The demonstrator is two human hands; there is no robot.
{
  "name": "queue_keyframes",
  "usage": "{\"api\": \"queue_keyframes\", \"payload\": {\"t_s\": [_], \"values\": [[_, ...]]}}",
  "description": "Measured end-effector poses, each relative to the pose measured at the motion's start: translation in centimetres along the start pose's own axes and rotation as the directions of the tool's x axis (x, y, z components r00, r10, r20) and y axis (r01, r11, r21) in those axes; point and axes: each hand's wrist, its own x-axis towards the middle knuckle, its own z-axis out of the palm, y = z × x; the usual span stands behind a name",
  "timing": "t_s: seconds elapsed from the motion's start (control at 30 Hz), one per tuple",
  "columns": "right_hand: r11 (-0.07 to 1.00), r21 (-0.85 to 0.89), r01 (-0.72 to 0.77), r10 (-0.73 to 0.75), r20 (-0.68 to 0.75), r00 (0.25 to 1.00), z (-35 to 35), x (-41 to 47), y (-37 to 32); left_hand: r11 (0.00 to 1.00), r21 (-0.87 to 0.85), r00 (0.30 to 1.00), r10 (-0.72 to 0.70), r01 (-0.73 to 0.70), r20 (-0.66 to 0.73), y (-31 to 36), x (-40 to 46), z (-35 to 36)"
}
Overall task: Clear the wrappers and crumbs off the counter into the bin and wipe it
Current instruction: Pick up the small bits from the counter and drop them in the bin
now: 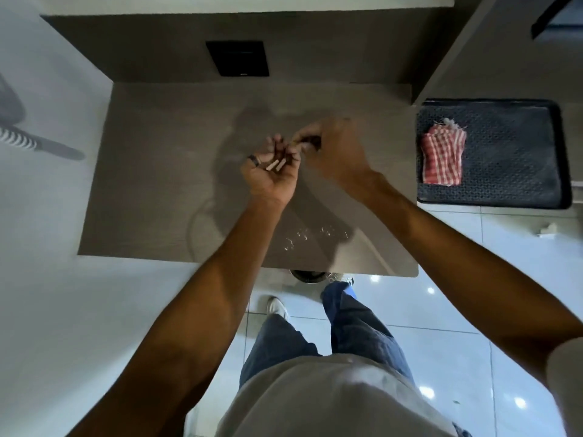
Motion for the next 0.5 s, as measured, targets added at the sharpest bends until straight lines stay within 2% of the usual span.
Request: {"api": "queue_keyframes", "payload": {"t_s": [0.1, 0.13, 0.2, 0.23, 0.27, 0.3, 0.33, 0.37, 0.4, 0.43, 0.47, 0.5], "values": [[0.998, -0.055, -0.030, 0.035, 0.082, 0.996, 1.5, -2.7, -1.8, 0.998, 0.036, 0.999, -0.041, 0.041, -0.014, -0.1, -1.7, -0.4], [0.999, -0.026, -0.039, 0.041, 0.076, 0.996, 2.0, -3.6, -2.0, 0.998, 0.036, 0.998, -0.055, 0.055, -0.021, -0.2, -2.4, -0.5], [0.982, 0.166, -0.087, 0.103, -0.094, 0.990, 3.4, -6.0, -2.1, 0.998, 0.005, 0.997, -0.067, 0.067, -0.027, 0.0, -4.2, -0.9], [0.931, 0.344, -0.123, 0.207, -0.221, 0.953, 4.3, -7.2, -2.1, 0.998, -0.010, 0.998, -0.067, 0.067, -0.022, 0.2, -5.1, -1.3], [0.824, 0.549, -0.143, 0.352, -0.297, 0.888, 5.4, -8.5, -2.0, 0.997, -0.023, 0.997, -0.071, 0.071, 0.000, 0.5, -6.1, -1.9], [0.660, 0.737, -0.148, 0.497, -0.281, 0.821, 6.5, -9.8, -1.9, 0.997, -0.007, 0.997, -0.074, 0.074, 0.019, 0.8, -6.9, -2.3], [0.422, 0.895, -0.146, 0.600, -0.154, 0.785, 8.0, -11.3, -2.0, 0.996, 0.071, 0.997, -0.066, 0.063, 0.047, 0.9, -8.0, -3.3], [0.124, 0.982, -0.141, 0.628, 0.033, 0.777, 9.3, -12.5, -2.3, 0.972, 0.232, 0.996, -0.046, 0.028, 0.075, 0.8, -9.3, -4.2], [-0.184, 0.975, -0.126, 0.599, 0.213, 0.772, 10.8, -13.9, -2.8, 0.899, 0.437, 0.994, -0.021, -0.030, 0.111, 0.5, -11.0, -5.5], [-0.386, 0.914, -0.126, 0.551, 0.337, 0.763, 12.3, -15.4, -3.2, 0.765, 0.635, 0.987, 0.006, -0.107, 0.160, 0.0, -12.6, -7.2], [-0.471, 0.873, -0.125, 0.528, 0.393, 0.753, 13.6, -16.8, -3.5, 0.592, 0.782, 0.976, 0.036, -0.195, 0.216, -0.4, -13.8, -9.2], [-0.466, 0.869, -0.164, 0.536, 0.425, 0.729, 15.0, -18.3, -3.7, 0.401, 0.871, 0.958, 0.065, -0.283, 0.281, -0.6, -14.9, -11.6]]}}
